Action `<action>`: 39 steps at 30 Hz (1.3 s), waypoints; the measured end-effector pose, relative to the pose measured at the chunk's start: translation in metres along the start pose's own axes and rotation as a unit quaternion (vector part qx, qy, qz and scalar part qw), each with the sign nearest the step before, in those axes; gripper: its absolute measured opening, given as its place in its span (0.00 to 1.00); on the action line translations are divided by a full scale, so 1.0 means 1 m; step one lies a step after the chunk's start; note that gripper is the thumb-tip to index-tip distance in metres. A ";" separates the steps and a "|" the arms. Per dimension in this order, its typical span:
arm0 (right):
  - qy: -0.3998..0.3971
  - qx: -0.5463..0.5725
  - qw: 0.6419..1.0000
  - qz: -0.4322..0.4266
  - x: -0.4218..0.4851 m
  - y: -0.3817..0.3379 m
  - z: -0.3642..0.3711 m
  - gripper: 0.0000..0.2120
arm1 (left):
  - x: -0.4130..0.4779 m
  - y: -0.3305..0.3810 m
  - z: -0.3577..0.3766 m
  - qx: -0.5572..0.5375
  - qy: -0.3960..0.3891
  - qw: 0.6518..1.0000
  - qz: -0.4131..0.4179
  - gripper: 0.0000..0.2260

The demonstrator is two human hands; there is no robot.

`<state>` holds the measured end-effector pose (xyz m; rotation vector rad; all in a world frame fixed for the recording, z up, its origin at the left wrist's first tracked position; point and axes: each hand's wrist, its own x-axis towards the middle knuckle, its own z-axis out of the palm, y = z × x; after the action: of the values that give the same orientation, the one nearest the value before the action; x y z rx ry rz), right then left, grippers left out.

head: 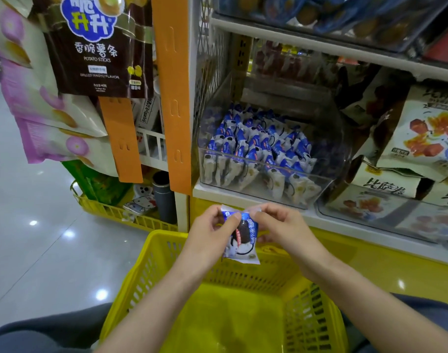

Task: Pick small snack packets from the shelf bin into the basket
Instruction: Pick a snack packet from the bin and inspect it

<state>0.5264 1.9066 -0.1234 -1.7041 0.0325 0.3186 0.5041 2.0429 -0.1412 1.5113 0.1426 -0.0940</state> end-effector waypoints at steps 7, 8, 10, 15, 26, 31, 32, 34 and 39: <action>0.009 -0.025 1.000 0.008 0.001 0.012 -0.001 0.08 | 0.002 -0.005 0.003 0.057 -0.013 0.998 0.005 0.06; 0.003 -0.031 0.999 -0.011 0.000 0.014 -0.002 0.08 | 0.001 -0.005 0.003 0.059 -0.007 0.998 0.003 0.07; -0.002 -0.102 0.992 -0.076 -0.001 0.016 -0.003 0.08 | 0.001 -0.005 0.002 0.066 0.006 0.998 0.009 0.09; 0.021 -0.284 0.927 -0.243 -0.008 0.019 -0.005 0.02 | -0.002 -0.007 -0.001 0.072 0.011 0.997 0.017 0.10; 0.070 -0.137 0.977 -0.149 -0.005 0.010 -0.011 0.05 | -0.003 -0.007 -0.003 0.042 -0.023 0.999 -0.017 0.08; 0.026 0.098 0.994 0.039 -0.003 0.004 -0.018 0.05 | -0.005 -0.001 -0.003 -0.029 0.056 0.998 0.017 0.08; -0.005 0.092 0.994 0.064 -0.004 0.003 -0.019 0.05 | -0.004 -0.001 -0.005 -0.041 0.079 0.996 0.022 0.07; -0.059 0.059 0.992 0.091 -0.007 0.003 -0.016 0.03 | -0.002 -0.001 -0.008 -0.066 0.107 0.992 0.032 0.05; -0.089 -0.157 0.984 -0.005 -0.011 0.007 -0.007 0.24 | 0.000 -0.003 -0.009 -0.032 0.111 0.990 0.084 0.05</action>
<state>0.5155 1.8964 -0.1269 -1.9793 -0.1653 0.4870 0.5029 2.0519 -0.1447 1.4604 0.1949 0.2127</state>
